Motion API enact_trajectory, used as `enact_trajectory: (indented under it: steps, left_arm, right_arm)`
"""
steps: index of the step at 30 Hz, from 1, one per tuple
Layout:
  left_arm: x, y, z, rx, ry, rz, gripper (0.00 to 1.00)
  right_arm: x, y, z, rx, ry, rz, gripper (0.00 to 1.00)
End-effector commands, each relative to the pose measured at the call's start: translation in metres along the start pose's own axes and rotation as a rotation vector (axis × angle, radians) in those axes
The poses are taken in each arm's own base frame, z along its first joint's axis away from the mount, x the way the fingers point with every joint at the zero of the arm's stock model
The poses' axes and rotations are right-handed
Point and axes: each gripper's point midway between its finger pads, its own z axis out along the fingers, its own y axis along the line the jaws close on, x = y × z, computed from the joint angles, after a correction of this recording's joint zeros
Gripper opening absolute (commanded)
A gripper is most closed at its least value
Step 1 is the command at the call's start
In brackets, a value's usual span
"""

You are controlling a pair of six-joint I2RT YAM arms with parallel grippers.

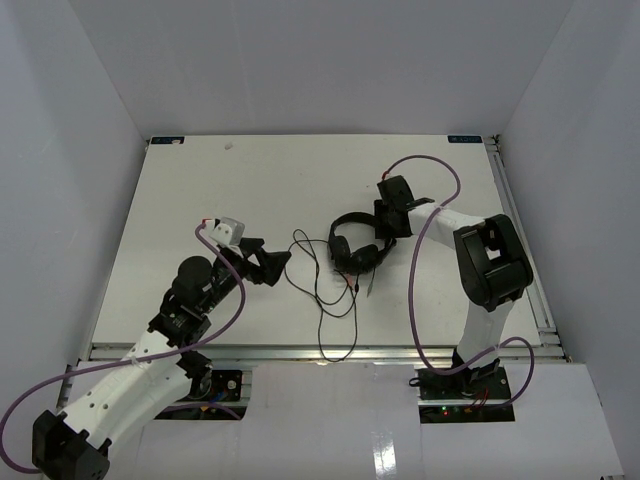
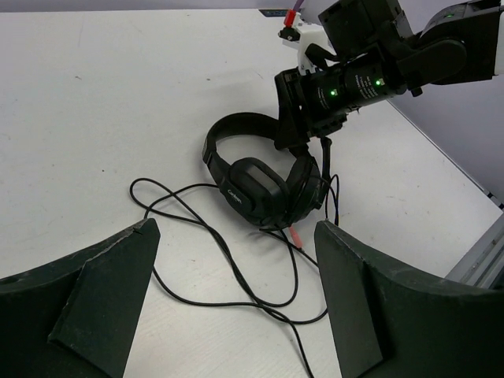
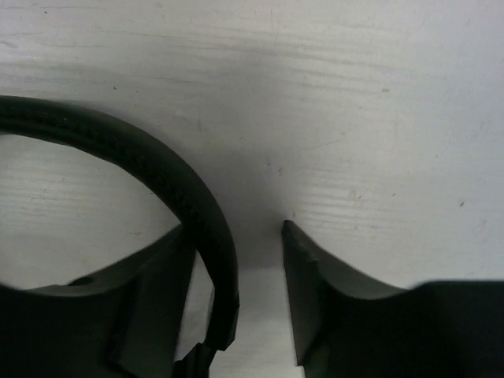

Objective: Wrap the headphones

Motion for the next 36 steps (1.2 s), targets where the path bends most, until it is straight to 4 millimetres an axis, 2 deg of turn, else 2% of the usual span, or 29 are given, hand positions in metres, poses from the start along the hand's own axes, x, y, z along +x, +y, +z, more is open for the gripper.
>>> enact_trajectory:
  steps: [1, 3, 4, 6, 9, 10, 13, 23, 26, 30, 36]
  left_arm:
    - [-0.004, -0.003, -0.007, 0.004, -0.003, -0.008, 0.91]
    - [-0.005, -0.004, -0.010, 0.006, -0.007, -0.005, 0.91]
    - [-0.006, -0.004, -0.010, 0.007, -0.009, -0.005, 0.91]
    - [-0.007, -0.006, -0.012, 0.012, -0.012, -0.006, 0.91]
    - [-0.007, -0.007, -0.013, 0.020, -0.012, -0.008, 0.91]
    - [-0.007, -0.008, -0.013, 0.022, -0.010, -0.009, 0.91]
    - [-0.006, -0.008, -0.013, 0.026, -0.006, -0.009, 0.91]
    - [-0.003, -0.007, -0.012, 0.023, 0.007, -0.002, 0.91]
    - [-0.003, -0.007, -0.012, 0.024, 0.009, -0.003, 0.91]
    - [-0.004, -0.007, -0.013, 0.021, 0.005, -0.003, 0.91]
    - [-0.005, -0.008, -0.014, 0.023, 0.001, -0.005, 0.92]
  right_arm:
    - [-0.041, 0.003, -0.017, -0.070, -0.149, -0.162, 0.75]
    - [-0.058, 0.014, -0.031, -0.172, -0.223, -0.329, 0.99]
    - [-0.057, 0.026, -0.034, -0.245, -0.231, -0.347, 0.99]
    - [-0.065, 0.052, -0.052, -0.441, -0.314, -0.652, 0.90]
    - [-0.071, 0.072, -0.055, -0.585, -0.328, -0.901, 0.90]
    - [-0.063, 0.078, -0.046, -0.657, -0.313, -0.990, 0.91]
    - [-0.059, 0.089, -0.034, -0.764, -0.276, -1.125, 0.99]
    - [-0.088, 0.094, 0.011, -0.725, -0.278, -1.312, 0.98]
    - [-0.088, 0.093, 0.023, -0.720, -0.252, -1.334, 0.93]
    - [-0.080, 0.090, 0.035, -0.757, -0.162, -1.345, 0.75]
    - [-0.062, 0.073, 0.037, -0.769, -0.092, -1.351, 0.70]
